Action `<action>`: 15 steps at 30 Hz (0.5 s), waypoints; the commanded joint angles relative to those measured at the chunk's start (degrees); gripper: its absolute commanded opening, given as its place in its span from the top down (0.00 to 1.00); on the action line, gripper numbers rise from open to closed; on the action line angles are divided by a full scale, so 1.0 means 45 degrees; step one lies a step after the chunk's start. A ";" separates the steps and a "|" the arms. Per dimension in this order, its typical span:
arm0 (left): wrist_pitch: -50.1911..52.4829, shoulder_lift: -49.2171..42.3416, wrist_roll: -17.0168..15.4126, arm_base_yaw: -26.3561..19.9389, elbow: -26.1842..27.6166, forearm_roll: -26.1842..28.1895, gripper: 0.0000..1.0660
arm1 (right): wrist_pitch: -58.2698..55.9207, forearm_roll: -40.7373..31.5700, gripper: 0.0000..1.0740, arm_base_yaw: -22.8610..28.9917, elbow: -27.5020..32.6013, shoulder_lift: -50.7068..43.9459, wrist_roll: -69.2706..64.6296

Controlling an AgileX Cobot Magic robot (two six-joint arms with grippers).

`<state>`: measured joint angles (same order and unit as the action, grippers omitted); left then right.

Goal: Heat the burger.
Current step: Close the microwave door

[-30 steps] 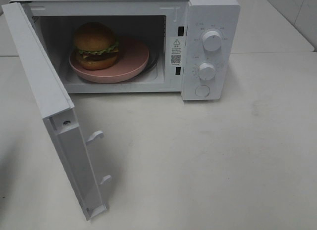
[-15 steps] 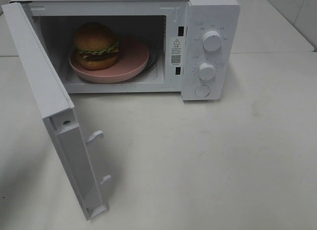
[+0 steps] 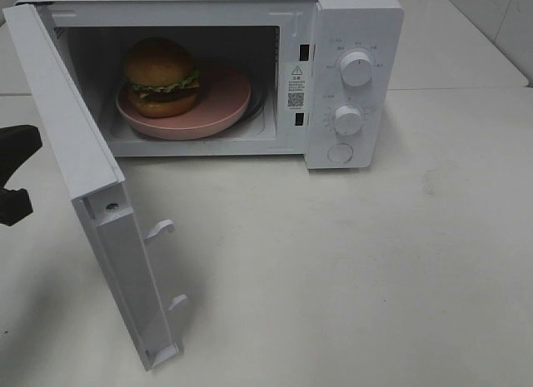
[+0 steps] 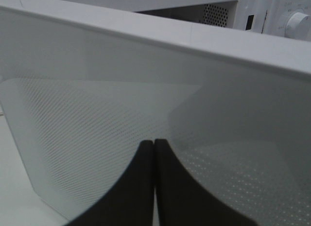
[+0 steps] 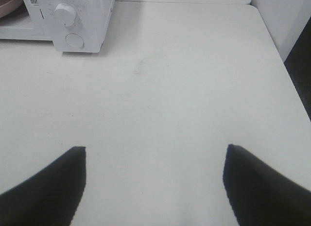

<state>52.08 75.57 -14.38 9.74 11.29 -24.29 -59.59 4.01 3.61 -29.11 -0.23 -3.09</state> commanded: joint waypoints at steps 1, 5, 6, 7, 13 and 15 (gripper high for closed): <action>0.0649 0.0369 0.0980 0.1159 0.0127 0.1617 1.00 | 0.0089 0.0051 0.29 -0.0051 0.0013 -0.0344 0.0038; 0.0649 0.0688 0.1515 0.1999 0.0127 0.2967 1.00 | 0.0089 0.0051 0.29 -0.0051 0.0013 -0.0344 0.0038; 0.0675 0.0777 0.1693 0.2241 0.0127 0.3298 1.00 | 0.0089 0.0051 0.29 -0.0051 0.0013 -0.0344 0.0038; 0.0891 0.1019 0.2215 0.2903 0.0127 0.4062 1.00 | 0.0089 0.0051 0.29 -0.0051 0.0013 -0.0344 0.0038; 0.1248 0.1833 0.3196 0.4698 0.0560 0.6786 1.00 | 0.0089 0.0051 0.29 -0.0051 0.0013 -0.0344 0.0038; 0.1235 0.2101 0.3603 0.5271 0.0891 0.7525 1.00 | 0.0089 0.0051 0.29 -0.0051 0.0013 -0.0344 0.0038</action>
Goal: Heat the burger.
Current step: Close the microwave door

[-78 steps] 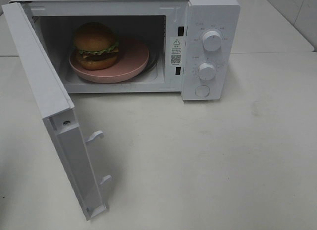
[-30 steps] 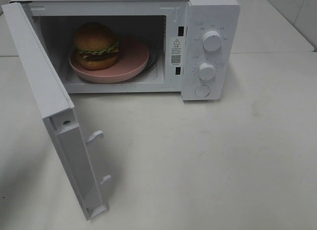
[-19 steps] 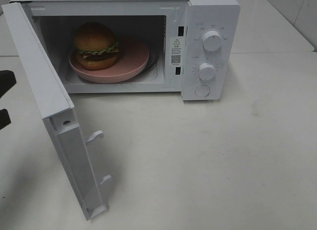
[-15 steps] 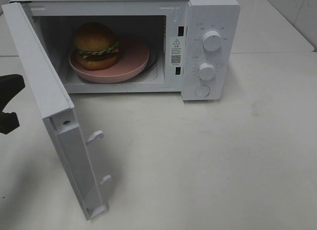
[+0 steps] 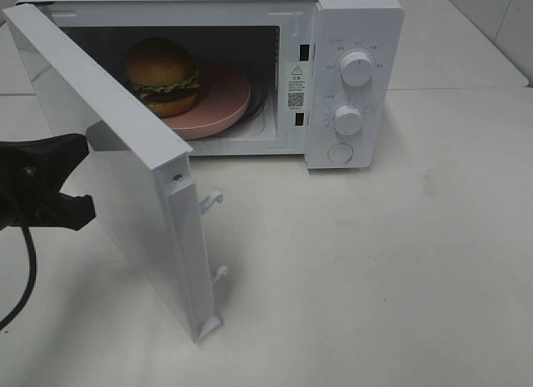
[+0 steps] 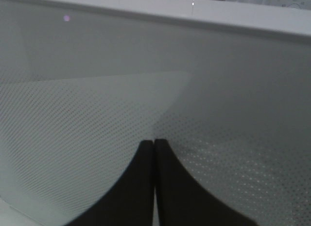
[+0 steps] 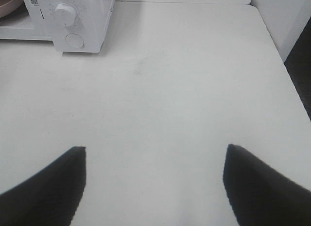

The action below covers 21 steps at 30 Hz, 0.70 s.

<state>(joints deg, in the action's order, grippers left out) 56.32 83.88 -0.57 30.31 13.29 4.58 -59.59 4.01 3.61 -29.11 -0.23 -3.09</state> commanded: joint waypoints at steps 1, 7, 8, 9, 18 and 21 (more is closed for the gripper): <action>0.0280 0.0395 0.0738 0.0980 0.0637 0.1477 1.00 | 0.0089 0.0051 0.29 -0.0051 0.0013 -0.0344 0.0038; 0.0267 0.1235 0.1528 0.2165 0.1732 0.3094 1.00 | 0.0089 0.0051 0.29 -0.0051 0.0013 -0.0344 0.0038; 0.0216 0.1375 0.1706 0.2355 0.1948 0.3310 1.00 | 0.0089 0.0051 0.29 -0.0051 0.0013 -0.0344 0.0038; 0.0216 0.1375 0.1706 0.2355 0.1948 0.3310 1.00 | 0.0089 0.0051 0.29 -0.0051 0.0013 -0.0344 0.0038; -0.0089 0.2636 0.3540 0.3641 0.4138 0.6341 1.00 | 0.0089 0.0051 0.29 -0.0051 0.0013 -0.0344 0.0038; -0.0178 0.3030 0.4202 0.3896 0.4877 0.7321 1.00 | 0.0089 0.0051 0.29 -0.0051 0.0013 -0.0344 0.0038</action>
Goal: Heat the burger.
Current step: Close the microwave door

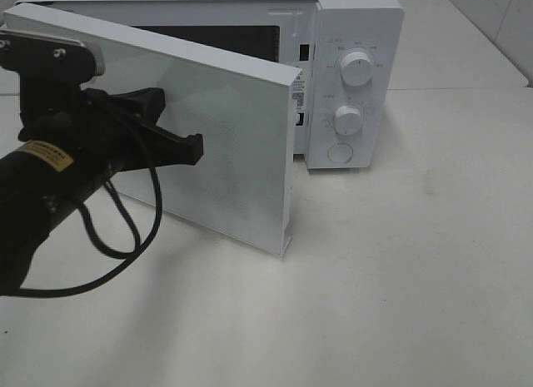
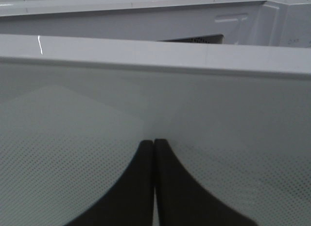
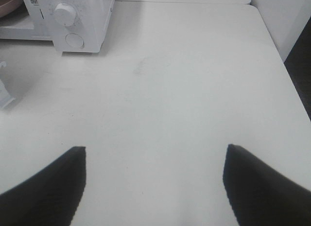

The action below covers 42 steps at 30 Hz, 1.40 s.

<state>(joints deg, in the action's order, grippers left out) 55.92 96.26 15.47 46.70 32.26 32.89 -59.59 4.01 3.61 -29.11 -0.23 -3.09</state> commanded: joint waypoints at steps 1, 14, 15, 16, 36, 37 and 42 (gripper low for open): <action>-0.0115 0.0395 0.0815 0.0331 0.0879 0.1311 1.00 | 0.0089 0.0051 0.29 -0.0051 0.0013 -0.0344 0.0038; -0.1095 0.2139 0.3209 0.0446 0.4304 0.3807 1.00 | 0.0089 0.0051 0.29 -0.0051 0.0013 -0.0344 0.0038; -0.1222 0.2317 0.3425 0.0446 0.4584 0.3858 1.00 | 0.0089 0.0051 0.29 -0.0051 0.0013 -0.0344 0.0038; -0.1439 0.2623 0.3743 0.0446 0.5067 0.4062 1.00 | 0.0089 0.0051 0.29 -0.0051 0.0013 -0.0344 0.0038; -0.2177 0.4074 0.5144 -0.0127 0.7958 0.5399 1.00 | 0.0089 0.0051 0.29 -0.0025 0.0013 -0.0344 0.0025; -0.2177 0.4074 0.5144 -0.0127 0.7958 0.5399 1.00 | 0.0089 0.0051 0.29 -0.0025 0.0013 -0.0344 0.0025; -0.2559 0.4138 0.5195 -0.0484 0.8327 0.5348 1.00 | 0.0089 0.0051 0.29 -0.0025 0.0013 -0.0344 0.0025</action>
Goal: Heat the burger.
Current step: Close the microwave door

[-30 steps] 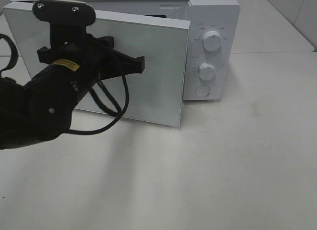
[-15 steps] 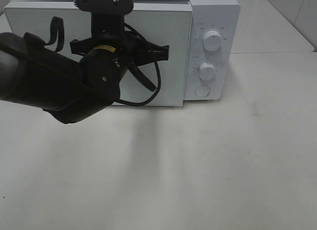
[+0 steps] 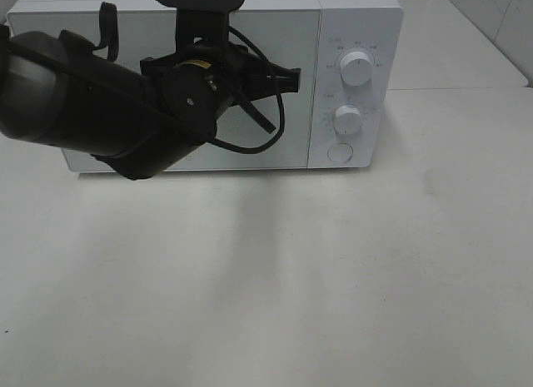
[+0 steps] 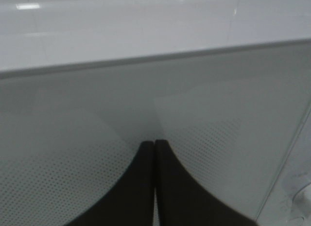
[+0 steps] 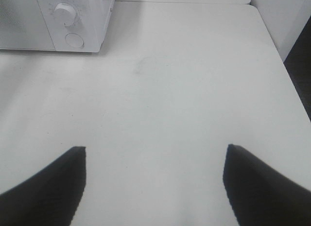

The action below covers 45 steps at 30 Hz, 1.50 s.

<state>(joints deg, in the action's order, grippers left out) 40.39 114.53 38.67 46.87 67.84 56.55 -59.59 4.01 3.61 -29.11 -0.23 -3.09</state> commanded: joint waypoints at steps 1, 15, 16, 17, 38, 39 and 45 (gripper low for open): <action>0.0891 0.0076 0.0038 -0.0522 0.0420 0.0089 1.00 | 0.0089 0.0051 0.29 -0.0025 0.0013 -0.0344 0.0025; 0.0764 0.0051 0.0535 0.0076 0.0382 0.0280 1.00 | 0.0089 0.0051 0.29 -0.0025 0.0013 -0.0344 0.0025; 0.0764 0.0051 0.0815 0.0382 0.0306 0.0509 1.00 | 0.0089 0.0051 0.29 -0.0025 0.0013 -0.0344 0.0025; 0.0777 0.0000 0.0904 0.0573 0.0216 0.0662 1.00 | 0.0089 0.0051 0.29 -0.0025 0.0013 -0.0344 0.0025; -0.6532 -0.1961 0.2126 0.0853 -0.1261 0.0840 1.00 | 0.0089 0.0051 0.29 -0.0025 0.0013 -0.0344 0.0025; -0.6532 -0.1961 0.2126 0.0853 -0.1261 0.0840 1.00 | 0.0089 0.0051 0.29 -0.0025 0.0013 -0.0344 0.0025; -1.1243 -0.2292 0.1961 -0.0471 -0.1261 0.0153 0.92 | 0.0089 0.0051 0.29 -0.0025 0.0013 -0.0344 0.0025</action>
<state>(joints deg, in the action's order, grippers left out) -5.04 105.14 47.84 45.78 62.22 58.33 -59.59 4.01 3.61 -29.11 -0.23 -3.09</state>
